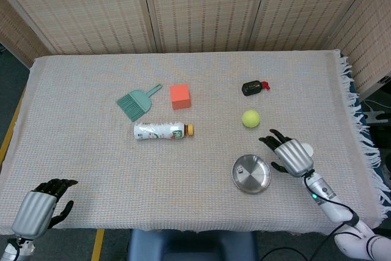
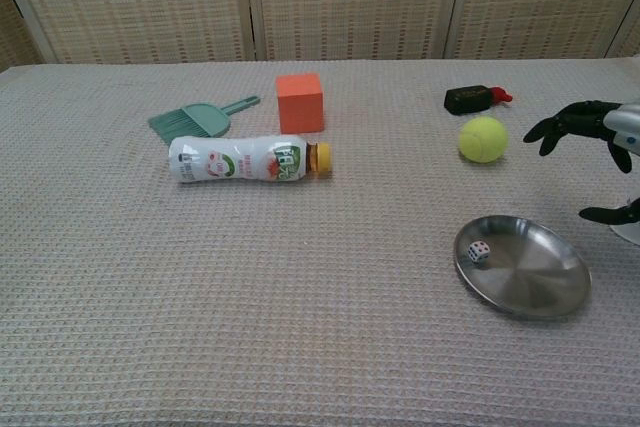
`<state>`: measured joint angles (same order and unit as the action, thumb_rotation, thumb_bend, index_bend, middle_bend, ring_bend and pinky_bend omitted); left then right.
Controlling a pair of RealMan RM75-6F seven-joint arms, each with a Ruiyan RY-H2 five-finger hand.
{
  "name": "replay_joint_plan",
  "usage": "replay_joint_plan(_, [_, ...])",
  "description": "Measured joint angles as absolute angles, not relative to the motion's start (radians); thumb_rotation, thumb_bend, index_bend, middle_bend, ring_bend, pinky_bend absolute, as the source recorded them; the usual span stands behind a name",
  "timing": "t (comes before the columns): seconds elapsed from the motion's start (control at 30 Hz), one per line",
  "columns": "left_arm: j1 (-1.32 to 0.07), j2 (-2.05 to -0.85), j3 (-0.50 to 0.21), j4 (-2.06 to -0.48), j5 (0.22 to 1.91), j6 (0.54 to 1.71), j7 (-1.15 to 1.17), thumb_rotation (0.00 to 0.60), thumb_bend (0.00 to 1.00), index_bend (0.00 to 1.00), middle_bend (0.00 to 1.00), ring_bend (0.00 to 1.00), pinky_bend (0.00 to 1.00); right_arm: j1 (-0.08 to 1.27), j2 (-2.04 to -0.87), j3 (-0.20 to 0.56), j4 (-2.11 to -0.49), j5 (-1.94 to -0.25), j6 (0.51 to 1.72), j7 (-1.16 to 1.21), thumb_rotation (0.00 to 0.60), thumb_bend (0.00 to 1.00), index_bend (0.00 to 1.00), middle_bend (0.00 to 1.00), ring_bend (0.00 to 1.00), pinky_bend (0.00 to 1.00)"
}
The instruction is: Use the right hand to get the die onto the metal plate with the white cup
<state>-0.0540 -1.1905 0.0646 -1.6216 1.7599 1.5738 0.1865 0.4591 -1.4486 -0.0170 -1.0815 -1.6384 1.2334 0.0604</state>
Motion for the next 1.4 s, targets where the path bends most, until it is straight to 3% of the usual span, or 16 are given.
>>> replay_joint_plan(0.17, [-0.054, -1.191, 0.064, -1.623, 1.757, 1.571, 0.189, 0.600, 0.36, 0.30, 0.37, 0.33, 0.49, 0.432, -1.388, -0.015, -1.092, -1.602, 1.214, 0.016, 0.600, 0.10, 0.14, 0.17, 0.00, 0.23])
replay_joint_plan(0.43, [-0.055, -1.191, 0.063, -1.623, 1.753, 1.567, 0.187, 0.600, 0.36, 0.30, 0.37, 0.33, 0.49, 0.411, -1.371, -0.052, -1.043, -1.633, 1.234, 0.099, 0.600, 0.21, 0.18, 0.17, 0.00, 0.21])
replay_joint_plan(0.93, [-0.056, -1.193, 0.063, -1.623, 1.751, 1.564, 0.189, 0.600, 0.36, 0.30, 0.38, 0.33, 0.49, 0.392, -1.420, -0.061, -0.904, -1.615, 1.205, 0.163, 0.600, 0.21, 0.21, 0.17, 0.00, 0.18])
replay_joint_plan(1.13, [-0.057, -1.192, 0.063, -1.623, 1.749, 1.562, 0.186, 0.600, 0.36, 0.30, 0.38, 0.33, 0.49, 0.392, -1.467, -0.063, -0.829, -1.619, 1.201, 0.215, 0.600, 0.22, 0.28, 0.21, 0.04, 0.27])
replay_joint_plan(1.4, [-0.056, -1.192, 0.062, -1.622, 1.750, 1.566, 0.187, 0.600, 0.36, 0.30, 0.38, 0.33, 0.49, 0.384, -1.523, -0.058, -0.744, -1.625, 1.240, 0.242, 0.600, 0.27, 0.49, 0.41, 0.27, 0.50])
